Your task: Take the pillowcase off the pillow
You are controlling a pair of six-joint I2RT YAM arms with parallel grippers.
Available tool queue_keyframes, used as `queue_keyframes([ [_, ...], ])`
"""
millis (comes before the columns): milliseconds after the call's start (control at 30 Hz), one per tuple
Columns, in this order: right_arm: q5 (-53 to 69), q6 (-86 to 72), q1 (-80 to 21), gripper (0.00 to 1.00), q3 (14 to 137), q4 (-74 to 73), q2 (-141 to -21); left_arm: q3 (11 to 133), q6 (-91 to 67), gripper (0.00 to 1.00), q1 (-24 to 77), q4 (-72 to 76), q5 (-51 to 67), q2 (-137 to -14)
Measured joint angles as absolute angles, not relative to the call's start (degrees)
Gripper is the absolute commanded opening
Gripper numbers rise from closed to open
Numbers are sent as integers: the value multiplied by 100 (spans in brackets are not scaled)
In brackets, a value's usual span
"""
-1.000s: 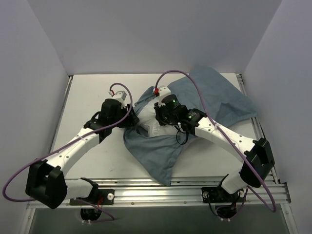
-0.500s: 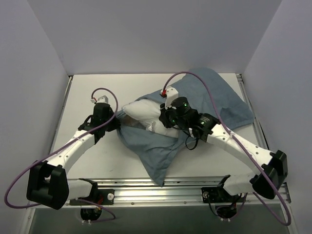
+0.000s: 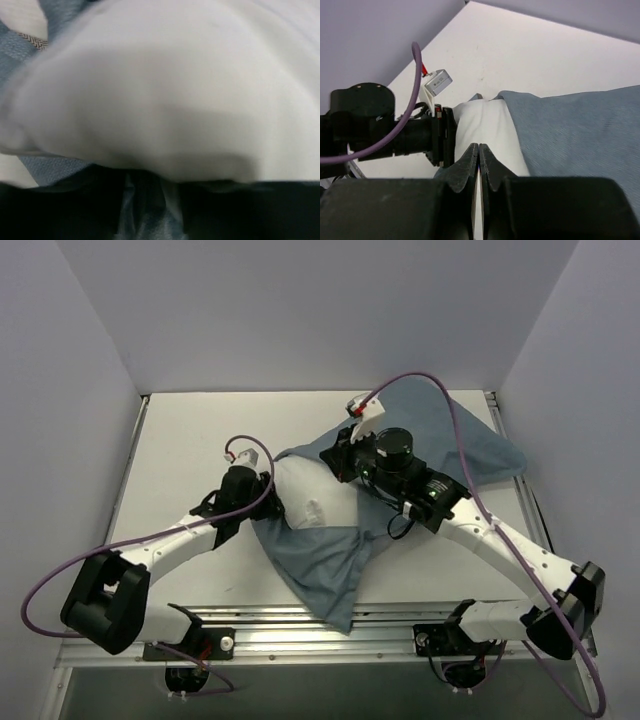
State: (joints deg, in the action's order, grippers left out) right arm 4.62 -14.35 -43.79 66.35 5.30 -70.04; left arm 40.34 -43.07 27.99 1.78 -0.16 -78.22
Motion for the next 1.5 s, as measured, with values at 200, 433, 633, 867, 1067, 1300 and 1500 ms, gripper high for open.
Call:
queue_keyframes([
  [200,268,-1455,-4392,21,6871,408,-7852,4034,-4292,96,2989,-226,-250,-7203],
  [433,-421,-1444,-4399,53,6783,-235,-7566,4034,-4283,97,3009,-1415,-554,-5782],
  [633,-1068,-1627,-4370,57,6289,-816,-6814,4025,-4322,97,3385,-1520,-174,-5321],
  [867,-1420,-2062,-3726,63,5774,-1236,-6490,4062,-4333,97,4195,-556,145,-6510],
  [1067,-1352,-2056,-3717,63,5721,-1293,-6652,4340,-4495,97,4226,102,272,-7837],
  [1300,-1011,-1984,-3717,63,5754,-637,-7564,4727,-4338,97,3542,305,397,-8414],
  [1500,-825,-1850,-3806,63,6523,-255,-8409,5544,-3957,97,2558,370,489,-8877],
])
